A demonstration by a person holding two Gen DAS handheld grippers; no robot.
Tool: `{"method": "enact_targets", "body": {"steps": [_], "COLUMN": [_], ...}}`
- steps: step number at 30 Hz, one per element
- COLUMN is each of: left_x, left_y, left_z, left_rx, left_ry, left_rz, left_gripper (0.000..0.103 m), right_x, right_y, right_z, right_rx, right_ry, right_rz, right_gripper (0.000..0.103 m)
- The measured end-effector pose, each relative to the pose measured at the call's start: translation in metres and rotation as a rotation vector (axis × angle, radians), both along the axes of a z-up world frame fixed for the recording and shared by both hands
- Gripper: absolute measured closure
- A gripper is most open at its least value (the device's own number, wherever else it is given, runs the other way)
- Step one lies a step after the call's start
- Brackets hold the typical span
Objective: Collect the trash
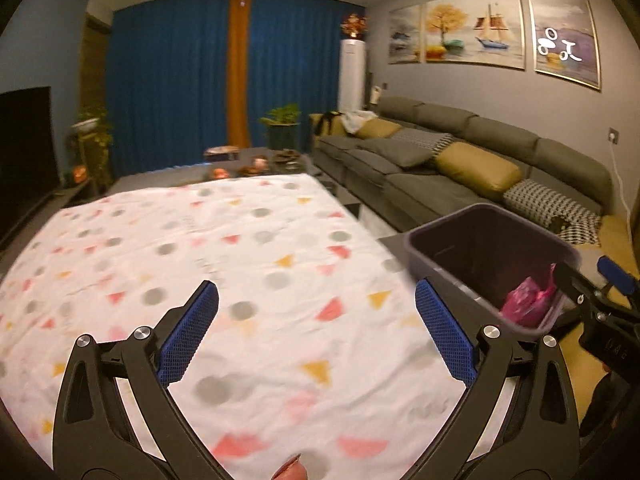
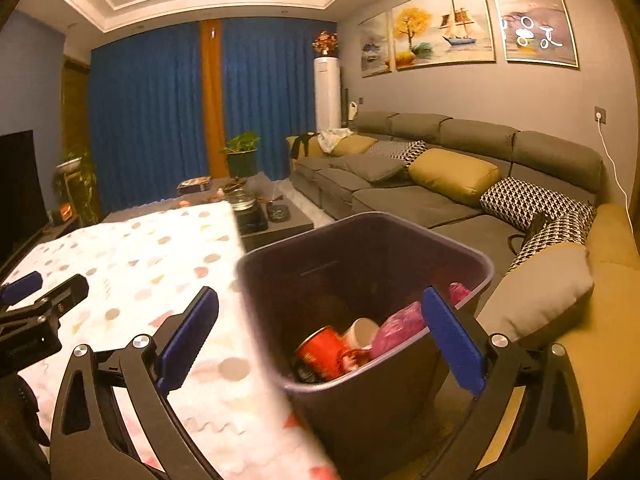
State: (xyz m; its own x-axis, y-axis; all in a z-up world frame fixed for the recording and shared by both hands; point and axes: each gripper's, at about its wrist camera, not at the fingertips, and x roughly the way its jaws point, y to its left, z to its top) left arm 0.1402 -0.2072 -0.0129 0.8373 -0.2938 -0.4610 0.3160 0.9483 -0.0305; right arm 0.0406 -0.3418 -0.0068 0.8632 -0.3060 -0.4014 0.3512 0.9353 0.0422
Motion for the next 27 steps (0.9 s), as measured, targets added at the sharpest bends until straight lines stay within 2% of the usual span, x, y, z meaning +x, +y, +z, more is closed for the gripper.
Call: {"method": "enact_targets", "body": {"steps": [5, 17, 27], "left_x": [-0.027, -0.08, -0.103], "left_y": [0.038, 0.121, 0.154], "left_z": [0.004, 0.02, 0.029], "left_rx": [0.043, -0.025, -0.063], "left_ry": [-0.024, -0.027, -0.026], "left_rz": [0.078, 0.169, 0.187], "left_gripper": [0.006, 0.006, 0.006], "right_x": [-0.011, -0.039, -0.061], "right_y": [0.029, 0.097, 0.135], "right_z": [0.009, 0.021, 0.028], "right_rx": [-0.003, -0.019, -0.032], "right_ry": [-0.003, -0.022, -0.052], "right_rz": [0.036, 0.092, 0.14], "right_gripper": [0.005, 0.005, 0.005]}}
